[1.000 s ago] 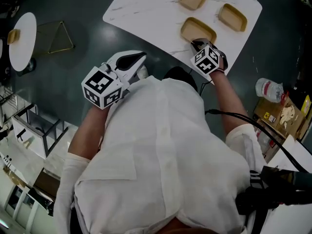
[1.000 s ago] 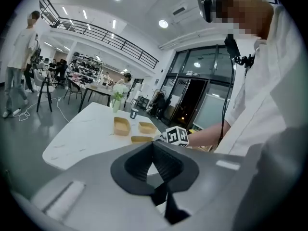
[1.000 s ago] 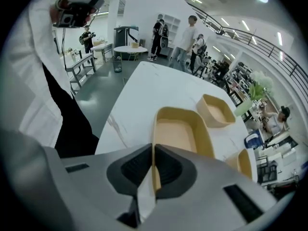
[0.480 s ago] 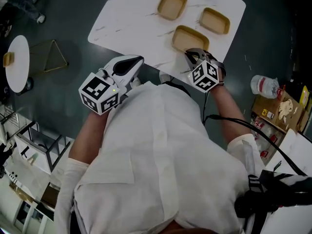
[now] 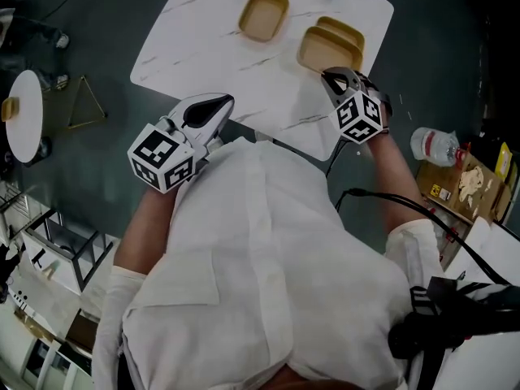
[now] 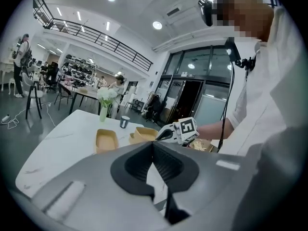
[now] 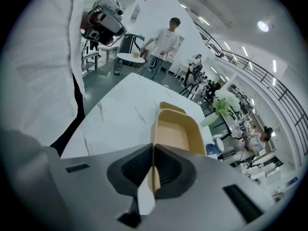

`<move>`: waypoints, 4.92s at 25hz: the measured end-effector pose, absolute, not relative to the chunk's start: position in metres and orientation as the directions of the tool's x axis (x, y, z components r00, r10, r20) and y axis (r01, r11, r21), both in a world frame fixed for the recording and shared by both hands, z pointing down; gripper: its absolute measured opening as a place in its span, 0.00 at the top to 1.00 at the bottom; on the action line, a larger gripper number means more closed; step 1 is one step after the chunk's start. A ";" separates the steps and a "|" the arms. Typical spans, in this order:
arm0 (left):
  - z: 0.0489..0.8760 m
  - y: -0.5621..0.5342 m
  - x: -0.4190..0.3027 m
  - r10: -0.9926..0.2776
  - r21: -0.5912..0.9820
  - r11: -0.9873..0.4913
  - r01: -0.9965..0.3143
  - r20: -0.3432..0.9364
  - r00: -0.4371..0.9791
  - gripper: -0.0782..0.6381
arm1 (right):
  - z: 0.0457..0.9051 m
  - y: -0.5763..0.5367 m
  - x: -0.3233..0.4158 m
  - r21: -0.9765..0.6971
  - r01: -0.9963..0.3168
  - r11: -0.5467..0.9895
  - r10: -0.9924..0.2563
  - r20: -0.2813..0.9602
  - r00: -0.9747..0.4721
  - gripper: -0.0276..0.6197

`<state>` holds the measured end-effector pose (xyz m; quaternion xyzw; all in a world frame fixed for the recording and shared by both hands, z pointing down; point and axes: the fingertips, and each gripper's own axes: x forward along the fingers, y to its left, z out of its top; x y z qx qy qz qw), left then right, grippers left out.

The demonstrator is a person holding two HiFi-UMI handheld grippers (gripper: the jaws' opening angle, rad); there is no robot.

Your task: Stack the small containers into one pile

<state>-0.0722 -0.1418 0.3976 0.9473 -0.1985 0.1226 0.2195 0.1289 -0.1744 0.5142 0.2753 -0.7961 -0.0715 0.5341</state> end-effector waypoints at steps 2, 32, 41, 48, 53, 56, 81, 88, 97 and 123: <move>0.398 -0.144 -0.069 -0.339 0.368 -0.815 -0.447 0.324 0.883 0.88 | 0.514 -0.184 0.144 0.416 -0.357 0.836 -0.520 0.809 -0.274 0.93; 0.413 -0.133 -0.047 -0.448 0.339 -0.720 -0.605 0.439 0.779 0.88 | 0.582 -0.247 0.215 0.363 -0.324 0.874 -0.459 0.836 -0.300 0.93; 0.414 -0.123 -0.057 -0.465 0.340 -0.705 -0.623 0.442 0.767 0.88 | 0.594 -0.245 0.213 0.331 -0.345 0.878 -0.438 0.848 -0.299 0.93; 0.414 -0.121 -0.067 -0.468 0.347 -0.705 -0.619 0.429 0.773 0.88 | 0.590 -0.242 0.211 0.336 -0.367 0.867 -0.446 0.852 -0.273 0.84; 0.410 -0.124 -0.076 -0.470 0.348 -0.712 -0.610 0.410 0.782 0.88 | 0.570 -0.240 0.185 0.321 -0.405 0.856 -0.457 0.837 -0.301 0.84; 0.406 -0.125 -0.086 -0.471 0.350 -0.716 -0.604 0.397 0.788 0.88 | 0.559 -0.239 0.155 0.286 -0.439 0.852 -0.452 0.825 -0.340 0.84; 0.417 -0.136 -0.223 -0.554 0.387 -0.653 -0.650 0.341 0.759 0.88 | 0.548 -0.355 -0.022 -0.119 -0.845 0.522 -0.525 0.736 -0.428 0.81; 0.434 -0.131 -0.253 -0.555 0.434 -0.622 -0.652 0.342 0.758 0.88 | 0.584 -0.400 -0.013 -0.273 -0.944 0.186 -0.541 0.773 -0.331 0.73; 0.453 -0.125 -0.291 -0.563 0.473 -0.577 -0.666 0.361 0.743 0.88 | 0.615 -0.436 -0.007 -0.273 -0.962 0.015 -0.527 0.815 -0.240 0.73; 0.464 -0.129 -0.272 -0.411 0.518 -0.687 -0.509 0.301 0.861 0.88 | 0.603 -0.339 0.020 0.010 -0.950 0.313 -0.485 0.861 -0.150 0.93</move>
